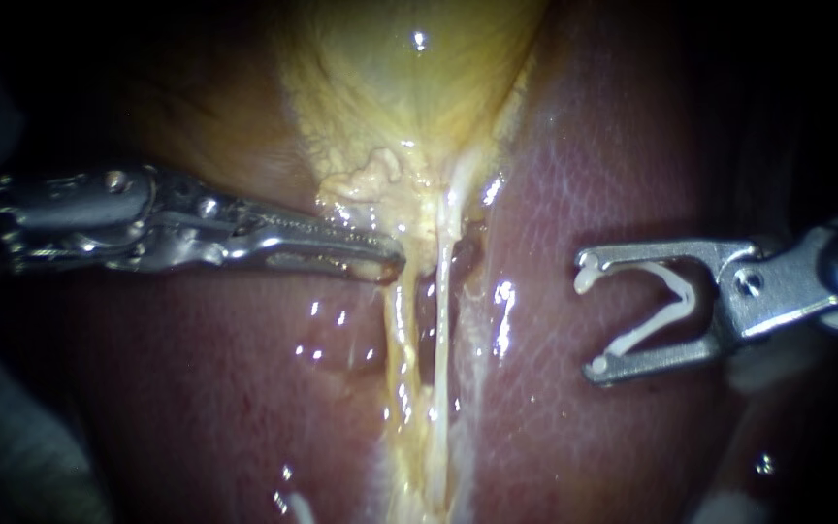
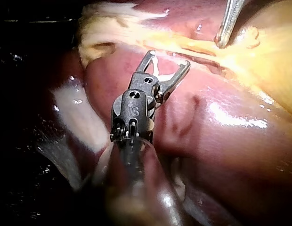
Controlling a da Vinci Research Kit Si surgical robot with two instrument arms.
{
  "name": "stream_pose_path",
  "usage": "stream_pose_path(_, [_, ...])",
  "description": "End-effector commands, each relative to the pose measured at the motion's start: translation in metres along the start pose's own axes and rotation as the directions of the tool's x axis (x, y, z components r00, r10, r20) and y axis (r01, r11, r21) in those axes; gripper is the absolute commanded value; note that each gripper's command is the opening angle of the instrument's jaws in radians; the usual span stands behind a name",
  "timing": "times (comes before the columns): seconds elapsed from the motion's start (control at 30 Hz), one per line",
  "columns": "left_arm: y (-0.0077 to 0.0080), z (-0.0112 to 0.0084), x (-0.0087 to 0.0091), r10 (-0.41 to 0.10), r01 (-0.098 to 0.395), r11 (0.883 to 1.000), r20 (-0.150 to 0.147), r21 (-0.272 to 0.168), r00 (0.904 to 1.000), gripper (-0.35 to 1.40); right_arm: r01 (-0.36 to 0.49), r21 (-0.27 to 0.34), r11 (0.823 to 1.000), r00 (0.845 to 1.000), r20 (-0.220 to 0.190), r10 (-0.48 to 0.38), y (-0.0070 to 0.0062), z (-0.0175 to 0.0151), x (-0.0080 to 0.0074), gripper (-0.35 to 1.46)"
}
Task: Grabbing gallbladder
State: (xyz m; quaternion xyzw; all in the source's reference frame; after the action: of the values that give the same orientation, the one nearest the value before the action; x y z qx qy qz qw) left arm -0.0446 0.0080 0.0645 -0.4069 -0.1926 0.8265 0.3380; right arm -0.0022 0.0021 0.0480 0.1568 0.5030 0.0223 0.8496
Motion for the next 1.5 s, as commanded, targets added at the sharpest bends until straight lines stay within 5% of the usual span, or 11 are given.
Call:
stream_pose_path(0.03, [0.0000, -0.0001, 0.0001, 0.000, 0.000, 1.000, 0.000, 0.000, 1.0000, -0.30, 0.000, 0.000, 1.000, 1.000, 0.000, 0.000, 0.0000, 0.0000, 0.0000, 0.48])
stream_pose_path(0.23, [0.0004, -0.0006, 0.0007, -0.004, 0.004, 1.000, 0.000, 0.000, 1.0000, 0.12, 0.000, 0.000, 1.000, 1.000, 0.000, 0.000, 0.0000, 0.0000, 0.0000, 0.48])
stream_pose_path(0.37, [0.0007, -0.0009, 0.0013, -0.008, 0.008, 1.000, 0.001, -0.001, 1.0000, 0.10, 0.000, 0.000, 1.000, 1.000, 0.000, 0.000, 0.0000, 0.0000, 0.0000, 0.48])
stream_pose_path(0.87, [0.0018, -0.0041, 0.0038, -0.006, 0.006, 1.000, 0.006, -0.022, 1.0000, 0.52, 0.000, 0.000, 1.000, 1.000, 0.000, 0.000, 0.0000, 0.0000, 0.0000, 0.48])
stream_pose_path(1.1, [0.0001, -0.0048, 0.0049, 0.023, -0.023, 1.000, 0.004, -0.014, 0.9997, 0.64, 0.000, 0.000, 1.000, 1.000, 0.000, 0.000, 0.0000, 0.0000, 0.0000, 0.48])
stream_pose_path(1.5, [-0.0038, -0.0026, 0.0030, 0.033, -0.033, 0.999, 0.000, 0.004, 0.9994, 0.61, 0.000, 0.000, 1.000, 1.000, 0.000, 0.000, 0.0000, 0.0000, 0.0000, 0.48])
